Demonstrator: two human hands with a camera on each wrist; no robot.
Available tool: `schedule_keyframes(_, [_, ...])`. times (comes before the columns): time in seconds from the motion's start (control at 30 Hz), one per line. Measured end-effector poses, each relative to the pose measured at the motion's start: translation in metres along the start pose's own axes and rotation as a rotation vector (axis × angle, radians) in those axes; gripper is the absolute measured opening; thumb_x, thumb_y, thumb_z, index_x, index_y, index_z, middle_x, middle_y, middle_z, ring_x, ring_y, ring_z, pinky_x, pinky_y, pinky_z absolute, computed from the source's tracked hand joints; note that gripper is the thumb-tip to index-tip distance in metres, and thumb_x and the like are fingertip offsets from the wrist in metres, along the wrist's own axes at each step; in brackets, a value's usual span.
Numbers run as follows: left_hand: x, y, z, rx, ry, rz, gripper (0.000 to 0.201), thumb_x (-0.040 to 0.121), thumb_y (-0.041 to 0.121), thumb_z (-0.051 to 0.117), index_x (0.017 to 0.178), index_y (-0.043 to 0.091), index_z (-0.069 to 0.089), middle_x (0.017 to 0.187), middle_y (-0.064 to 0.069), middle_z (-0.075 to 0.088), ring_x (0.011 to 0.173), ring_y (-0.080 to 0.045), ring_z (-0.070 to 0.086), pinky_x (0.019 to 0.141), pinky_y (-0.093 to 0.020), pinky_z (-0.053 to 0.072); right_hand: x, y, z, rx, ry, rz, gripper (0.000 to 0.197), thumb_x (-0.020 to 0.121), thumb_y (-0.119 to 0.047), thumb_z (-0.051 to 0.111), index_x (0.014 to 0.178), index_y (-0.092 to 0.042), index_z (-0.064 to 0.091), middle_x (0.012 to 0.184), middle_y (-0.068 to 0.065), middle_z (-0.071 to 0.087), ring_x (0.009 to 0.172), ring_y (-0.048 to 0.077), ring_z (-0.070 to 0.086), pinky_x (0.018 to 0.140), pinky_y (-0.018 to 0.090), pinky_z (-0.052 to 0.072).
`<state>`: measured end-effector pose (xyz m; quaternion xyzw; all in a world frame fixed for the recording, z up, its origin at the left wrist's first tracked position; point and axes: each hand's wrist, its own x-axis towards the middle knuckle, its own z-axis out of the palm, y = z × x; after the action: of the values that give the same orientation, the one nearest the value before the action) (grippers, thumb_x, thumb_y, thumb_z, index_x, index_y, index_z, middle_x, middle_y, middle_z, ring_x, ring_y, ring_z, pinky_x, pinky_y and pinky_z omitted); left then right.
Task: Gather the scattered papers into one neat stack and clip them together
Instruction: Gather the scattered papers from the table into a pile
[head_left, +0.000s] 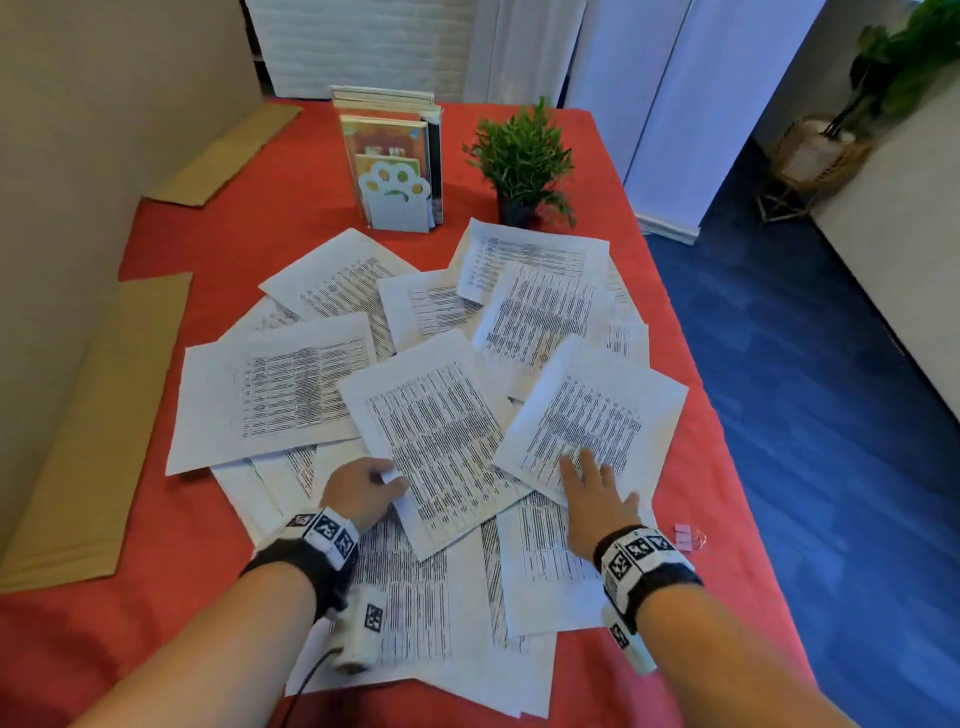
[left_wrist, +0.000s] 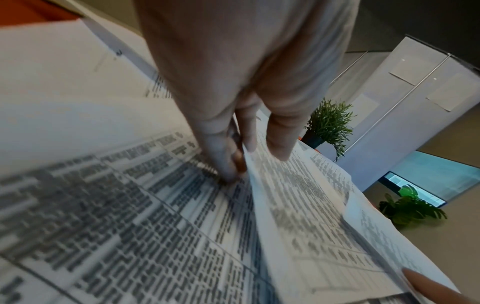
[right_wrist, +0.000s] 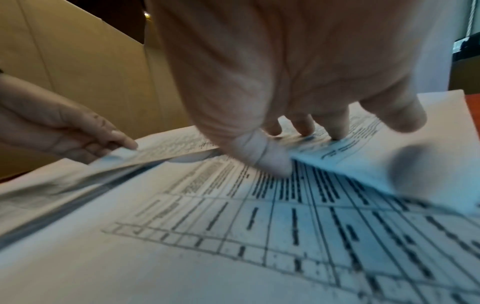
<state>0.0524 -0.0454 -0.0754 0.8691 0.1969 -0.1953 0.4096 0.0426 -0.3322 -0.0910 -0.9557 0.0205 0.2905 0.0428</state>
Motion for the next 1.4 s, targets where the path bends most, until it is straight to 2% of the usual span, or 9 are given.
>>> schedule_keyframes(0.17, [0.001,-0.007,-0.003,-0.010,0.116,0.045,0.014,0.086,0.006,0.057,0.095,0.016,0.063,0.103,-0.003,0.059,0.079,-0.019,0.056,0.069,-0.030,0.046,-0.006,-0.001,-0.010,0.090,0.040,-0.054,0.067,0.090,0.004,0.034,0.150,-0.021,0.016,0.162,0.000,0.002,0.147,0.027,0.010,0.112,0.057,0.028])
schedule_keyframes(0.33, [-0.012,-0.035,-0.022,-0.016,0.186,0.025,0.017,0.084,0.004,0.056,0.081,0.020,0.062,0.100,-0.002,0.064,0.094,-0.022,0.059,0.079,-0.032,0.048,-0.045,-0.010,-0.011,0.056,-0.060,-0.203,0.070,0.086,0.008,0.032,0.147,-0.026,0.030,0.159,-0.005,0.021,0.144,0.018,0.025,0.118,0.052,0.014])
schedule_keyframes(0.53, [-0.034,-0.072,-0.028,0.015,0.130,-0.033,0.075,0.083,0.004,0.062,0.145,0.011,0.019,0.104,-0.013,0.060,0.072,-0.020,0.055,0.054,-0.023,0.038,-0.076,0.003,-0.006,0.162,-0.211,-0.200,0.051,0.089,-0.050,0.047,0.134,-0.027,0.051,0.138,-0.008,0.049,0.129,0.015,0.045,0.109,0.034,0.035])
schedule_keyframes(0.67, [-0.034,-0.082,-0.022,0.215,0.142,-0.080,0.017,0.086,0.009,0.052,0.100,-0.001,0.053,0.102,-0.019,0.058,0.073,-0.025,0.054,0.055,-0.027,0.039,-0.054,0.019,-0.013,0.433,0.026,0.006,0.058,0.082,-0.068,0.043,0.055,-0.017,0.052,0.056,-0.005,0.043,0.050,0.013,0.044,0.054,0.029,0.031])
schedule_keyframes(0.77, [-0.033,-0.079,-0.021,0.263,0.203,-0.004,0.027,0.087,0.020,0.057,0.073,-0.003,0.053,0.098,-0.027,0.056,0.067,-0.022,0.045,0.066,-0.032,0.043,-0.031,0.028,-0.015,0.525,0.141,0.172,0.059,0.088,-0.061,0.042,0.049,-0.018,0.031,0.048,0.000,0.036,0.046,0.019,0.041,0.052,0.029,0.027])
schedule_keyframes(0.93, [-0.039,-0.067,-0.018,0.233,0.186,0.061,0.036,0.086,0.020,0.062,0.057,0.008,0.042,0.055,-0.004,0.043,0.049,-0.016,0.038,0.047,-0.027,0.027,-0.018,0.024,-0.013,0.471,0.086,0.200,0.026,0.079,-0.039,0.055,0.065,-0.017,0.058,0.072,0.001,0.061,0.072,0.021,0.060,0.067,0.030,0.048])
schedule_keyframes(1.0, [-0.036,-0.072,-0.017,0.179,0.228,0.050,0.022,0.082,0.016,0.066,0.070,0.004,0.051,0.065,-0.005,0.052,0.056,-0.019,0.046,0.051,-0.028,0.033,-0.018,0.023,-0.009,0.428,0.134,0.217,0.024,0.080,-0.033,0.057,0.098,-0.021,0.067,0.116,0.004,0.059,0.106,0.024,0.058,0.096,0.039,0.047])
schedule_keyframes(1.17, [-0.039,-0.075,-0.026,-0.107,0.232,0.036,0.065,0.077,-0.005,0.066,0.131,0.016,0.037,0.101,-0.009,0.060,0.082,-0.025,0.059,0.055,-0.022,0.042,-0.017,0.028,0.001,0.300,0.178,0.397,0.073,0.082,-0.035,0.060,0.144,-0.026,0.022,0.150,0.011,0.020,0.126,0.039,0.038,0.106,0.051,0.036])
schedule_keyframes(1.4, [-0.034,-0.082,-0.035,-0.177,0.183,-0.019,0.072,0.075,-0.007,0.066,0.137,0.014,0.035,0.109,-0.013,0.060,0.089,-0.029,0.062,0.065,-0.033,0.051,-0.013,0.024,0.006,0.394,0.128,0.422,0.096,0.082,-0.023,0.064,0.149,-0.027,-0.005,0.142,0.016,0.033,0.124,0.039,0.042,0.103,0.052,0.039])
